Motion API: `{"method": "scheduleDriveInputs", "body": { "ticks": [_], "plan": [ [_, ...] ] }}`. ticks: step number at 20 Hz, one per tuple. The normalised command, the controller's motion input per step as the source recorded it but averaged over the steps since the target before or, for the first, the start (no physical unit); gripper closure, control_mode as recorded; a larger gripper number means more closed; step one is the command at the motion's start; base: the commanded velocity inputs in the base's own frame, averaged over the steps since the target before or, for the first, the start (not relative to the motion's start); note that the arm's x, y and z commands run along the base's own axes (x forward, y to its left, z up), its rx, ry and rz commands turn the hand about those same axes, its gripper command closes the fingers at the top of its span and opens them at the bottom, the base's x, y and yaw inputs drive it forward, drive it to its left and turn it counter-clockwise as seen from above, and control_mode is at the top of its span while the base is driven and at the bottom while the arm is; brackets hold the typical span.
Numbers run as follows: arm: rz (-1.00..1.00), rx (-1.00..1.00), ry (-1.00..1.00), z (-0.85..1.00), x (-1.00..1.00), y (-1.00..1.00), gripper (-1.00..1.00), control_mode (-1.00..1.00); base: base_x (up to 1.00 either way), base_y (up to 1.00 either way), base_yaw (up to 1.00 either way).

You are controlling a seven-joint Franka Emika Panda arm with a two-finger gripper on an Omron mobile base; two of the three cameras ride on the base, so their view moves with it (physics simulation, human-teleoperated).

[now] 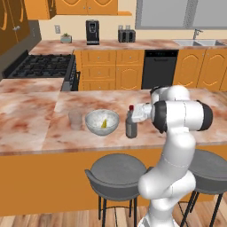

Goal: There is a bowl on the dining counter. Grab a lemon wedge from the fridge and place it in the bowl. Then get the liquor bottle and glass cup from the cabinet and place them next to the bowl.

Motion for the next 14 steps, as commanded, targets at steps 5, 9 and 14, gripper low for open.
{"method": "scheduleDriveInputs", "body": {
  "ticks": [5,9,14],
  "plan": [
    [0.00,0.00,-0.02,-0.02,0.31,0.00,1.00,-1.00,0.00,0.00,0.00],
    [0.00,0.00,-0.04,-0.02,0.39,0.00,1.00,-1.00,0.00,0.00,0.00],
    [0.00,-0.01,-0.11,-0.06,0.15,0.00,1.00,-1.00,0.00,0.00,0.00]
  ]
}}
